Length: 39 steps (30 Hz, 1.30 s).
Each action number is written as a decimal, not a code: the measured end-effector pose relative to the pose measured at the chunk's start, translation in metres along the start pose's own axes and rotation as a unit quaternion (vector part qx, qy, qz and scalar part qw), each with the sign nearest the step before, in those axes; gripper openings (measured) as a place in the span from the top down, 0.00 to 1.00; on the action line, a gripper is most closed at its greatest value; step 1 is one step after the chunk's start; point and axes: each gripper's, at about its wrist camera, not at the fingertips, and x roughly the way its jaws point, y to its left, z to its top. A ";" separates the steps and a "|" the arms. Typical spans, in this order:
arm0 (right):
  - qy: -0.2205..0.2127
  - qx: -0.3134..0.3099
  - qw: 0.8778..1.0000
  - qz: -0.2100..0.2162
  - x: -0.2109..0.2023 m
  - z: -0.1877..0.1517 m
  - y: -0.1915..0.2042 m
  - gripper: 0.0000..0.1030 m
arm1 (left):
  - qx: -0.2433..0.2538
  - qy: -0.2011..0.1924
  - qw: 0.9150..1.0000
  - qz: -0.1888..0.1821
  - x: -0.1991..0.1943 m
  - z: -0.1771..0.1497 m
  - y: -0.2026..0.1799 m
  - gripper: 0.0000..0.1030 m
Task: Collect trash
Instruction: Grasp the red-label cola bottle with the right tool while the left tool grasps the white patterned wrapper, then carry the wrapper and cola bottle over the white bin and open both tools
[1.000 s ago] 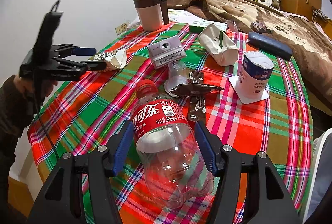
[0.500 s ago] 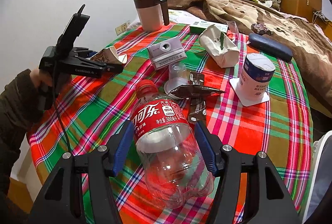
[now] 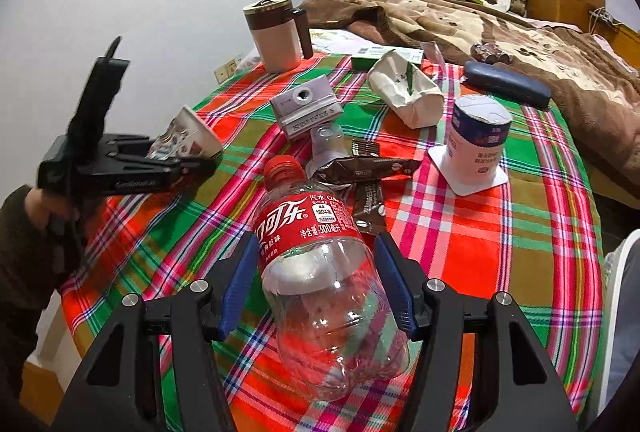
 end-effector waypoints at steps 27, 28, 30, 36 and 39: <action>-0.058 0.072 0.995 -0.029 -0.069 -0.033 -0.060 0.43 | 0.030 -0.021 0.997 -0.063 -0.049 -0.017 -0.151 0.64; -0.061 0.076 0.995 -0.032 -0.072 -0.034 -0.064 0.43 | 0.033 -0.021 0.997 -0.063 -0.049 -0.016 -0.157 0.64; -0.070 0.085 0.993 -0.040 -0.082 -0.037 -0.075 0.43 | 0.040 -0.024 0.997 -0.068 -0.050 -0.012 -0.173 0.64; -0.083 0.096 0.989 -0.071 -0.106 -0.047 -0.100 0.43 | 0.060 -0.037 0.993 -0.095 -0.052 0.000 -0.224 0.63; -0.091 0.106 0.987 -0.084 -0.118 -0.053 -0.114 0.43 | 0.066 -0.039 0.992 -0.103 -0.050 0.005 -0.242 0.63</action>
